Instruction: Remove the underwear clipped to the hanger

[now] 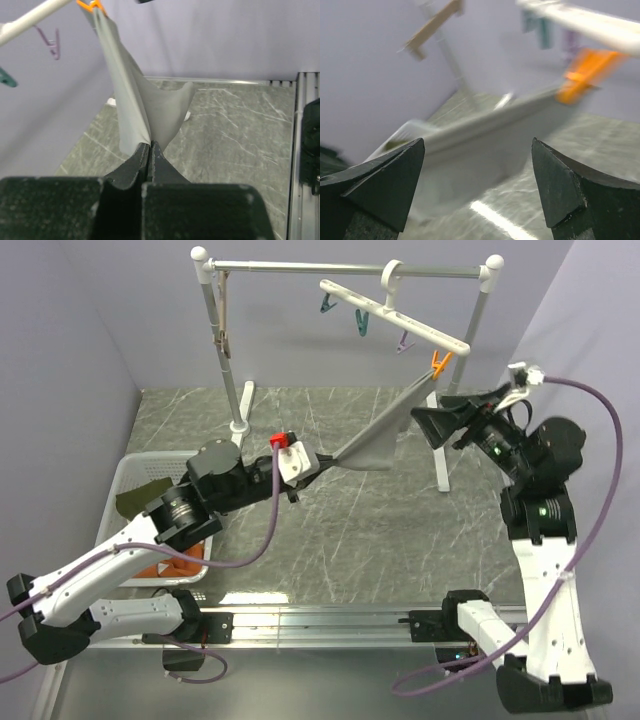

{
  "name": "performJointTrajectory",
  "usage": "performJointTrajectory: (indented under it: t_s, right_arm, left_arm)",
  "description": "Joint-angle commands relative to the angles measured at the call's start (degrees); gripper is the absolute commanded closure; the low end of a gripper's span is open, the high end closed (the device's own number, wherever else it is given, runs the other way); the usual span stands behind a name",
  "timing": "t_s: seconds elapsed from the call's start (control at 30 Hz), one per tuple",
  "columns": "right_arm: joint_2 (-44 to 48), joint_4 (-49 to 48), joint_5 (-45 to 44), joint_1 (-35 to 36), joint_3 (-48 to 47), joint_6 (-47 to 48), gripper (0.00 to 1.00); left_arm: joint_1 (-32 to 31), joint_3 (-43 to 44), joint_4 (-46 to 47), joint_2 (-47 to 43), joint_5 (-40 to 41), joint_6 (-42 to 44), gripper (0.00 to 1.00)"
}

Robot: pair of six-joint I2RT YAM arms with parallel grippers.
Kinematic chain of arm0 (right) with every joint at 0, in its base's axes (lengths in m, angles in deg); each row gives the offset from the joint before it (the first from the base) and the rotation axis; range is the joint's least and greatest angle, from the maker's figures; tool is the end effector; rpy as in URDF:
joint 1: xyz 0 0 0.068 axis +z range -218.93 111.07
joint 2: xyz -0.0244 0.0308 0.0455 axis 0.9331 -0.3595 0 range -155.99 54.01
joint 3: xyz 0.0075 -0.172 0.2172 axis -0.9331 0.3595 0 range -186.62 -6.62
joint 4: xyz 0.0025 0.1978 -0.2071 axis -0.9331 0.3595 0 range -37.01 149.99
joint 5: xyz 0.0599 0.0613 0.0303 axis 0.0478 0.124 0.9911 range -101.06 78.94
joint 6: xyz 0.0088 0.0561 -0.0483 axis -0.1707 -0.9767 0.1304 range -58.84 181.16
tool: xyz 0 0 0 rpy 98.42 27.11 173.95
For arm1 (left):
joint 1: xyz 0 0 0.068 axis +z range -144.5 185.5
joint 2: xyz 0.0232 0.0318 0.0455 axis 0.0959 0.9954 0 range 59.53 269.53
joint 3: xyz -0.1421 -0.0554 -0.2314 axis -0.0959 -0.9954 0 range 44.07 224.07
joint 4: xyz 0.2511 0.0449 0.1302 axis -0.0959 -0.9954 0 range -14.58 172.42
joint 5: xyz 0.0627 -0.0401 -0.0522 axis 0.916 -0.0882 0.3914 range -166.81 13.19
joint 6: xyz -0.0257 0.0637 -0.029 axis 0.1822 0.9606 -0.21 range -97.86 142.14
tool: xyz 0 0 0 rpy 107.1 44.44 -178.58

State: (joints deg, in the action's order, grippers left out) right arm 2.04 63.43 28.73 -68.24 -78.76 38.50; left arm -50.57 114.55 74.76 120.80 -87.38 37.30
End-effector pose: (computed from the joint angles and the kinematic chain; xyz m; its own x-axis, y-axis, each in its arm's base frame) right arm 0.2085 0.0425 0.4956 -0.0906 0.2950 -0.9512 -0.6558 0.7012 0.2799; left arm 0.1494 -0.2427 0.4553 0.2546 0.0820 -0.9636 0.8821 0.3887 0.2662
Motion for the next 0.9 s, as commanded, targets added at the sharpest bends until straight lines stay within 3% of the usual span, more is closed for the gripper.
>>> performJointTrajectory:
  t_s: [0.0,0.1,0.23,0.37,0.47,0.67,0.87]
  right_arm:
    - [6.4,-1.1,-19.8,-0.9,4.5,1.7,0.06]
    - [9.6,-5.9,-24.1,-3.1,9.6,1.3,0.02]
    - [6.3,-7.4,-18.6,-4.5,10.0,0.2,0.02]
    - [2.9,-19.1,-10.9,-7.3,12.9,-8.9,0.02]
    - [-1.5,-22.1,-8.1,-8.5,10.5,-13.4,0.03]
    - [-8.8,-8.9,-11.0,-8.5,-1.4,-11.5,0.03]
    - [-7.5,-6.3,-9.2,-8.4,-0.7,-8.6,0.03]
  left_arm:
    - [-0.3,-0.7,-0.2,-3.2,4.8,-0.9,1.00]
    - [-0.2,-1.1,-0.4,-4.1,5.4,-0.8,1.00]
    - [-0.3,-0.5,-0.8,-4.1,4.8,-1.1,1.00]
    - [-0.3,0.0,-0.8,-4.2,4.5,-1.2,1.00]
    - [-0.3,0.1,-0.5,-4.0,4.1,-1.7,1.00]
    - [-0.3,-2.0,2.2,-0.3,1.6,-2.5,1.00]
    - [-0.3,-2.7,5.8,4.3,-1.1,-2.4,1.00]
